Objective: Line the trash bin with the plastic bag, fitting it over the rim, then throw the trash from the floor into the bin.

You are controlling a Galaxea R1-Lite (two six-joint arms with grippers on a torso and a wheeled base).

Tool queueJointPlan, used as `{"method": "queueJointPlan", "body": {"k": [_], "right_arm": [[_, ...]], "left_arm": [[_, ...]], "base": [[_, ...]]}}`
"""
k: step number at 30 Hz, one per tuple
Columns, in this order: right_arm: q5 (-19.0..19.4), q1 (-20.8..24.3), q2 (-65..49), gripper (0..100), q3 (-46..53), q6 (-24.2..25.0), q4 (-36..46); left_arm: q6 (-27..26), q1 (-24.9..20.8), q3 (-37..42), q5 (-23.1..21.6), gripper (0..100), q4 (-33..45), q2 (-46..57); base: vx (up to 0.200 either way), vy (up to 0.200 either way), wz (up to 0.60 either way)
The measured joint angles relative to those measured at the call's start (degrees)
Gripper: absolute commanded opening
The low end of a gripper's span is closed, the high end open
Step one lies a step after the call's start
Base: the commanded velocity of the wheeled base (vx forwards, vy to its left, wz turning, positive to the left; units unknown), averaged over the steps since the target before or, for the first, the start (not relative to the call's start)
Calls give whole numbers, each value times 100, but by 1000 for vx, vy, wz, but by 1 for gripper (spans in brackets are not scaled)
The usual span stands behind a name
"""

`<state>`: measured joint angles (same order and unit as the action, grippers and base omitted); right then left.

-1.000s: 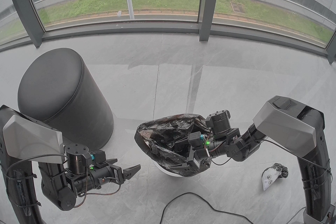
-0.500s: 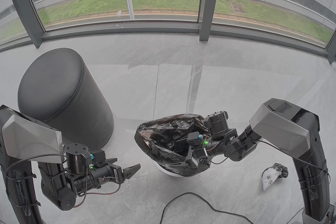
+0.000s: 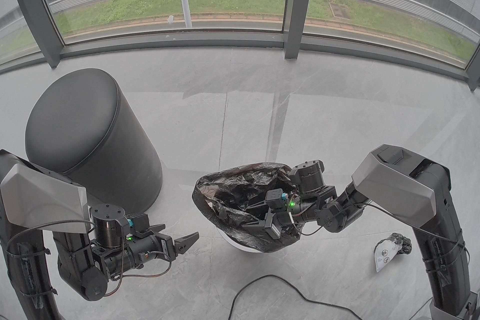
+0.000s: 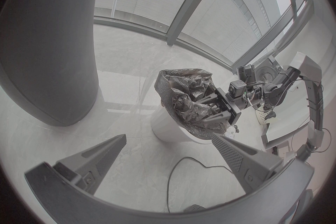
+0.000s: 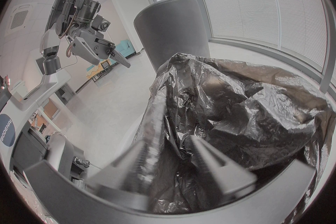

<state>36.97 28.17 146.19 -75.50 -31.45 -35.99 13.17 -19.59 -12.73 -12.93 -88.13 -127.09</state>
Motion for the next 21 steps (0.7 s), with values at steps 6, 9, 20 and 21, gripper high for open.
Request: {"method": "queueJointPlan", "body": {"k": [6,9,20,21], "right_arm": [[46,0,48,0,-9,-5,-15],[154,0,43,0,0,4,20],[1952,18,-280,0,63,474,525],[2020,21,-327,0,66,521,611]], "left_arm": [[7,-4,129,35,100,-1,117],[7,-2,182,45,100,0,178],[44,0,256,137,100,-1,319],[49,0,256,148,100,0,328]], "base": [[0,0,0],[0,0,0],[0,0,0],[0,0,0]]}}
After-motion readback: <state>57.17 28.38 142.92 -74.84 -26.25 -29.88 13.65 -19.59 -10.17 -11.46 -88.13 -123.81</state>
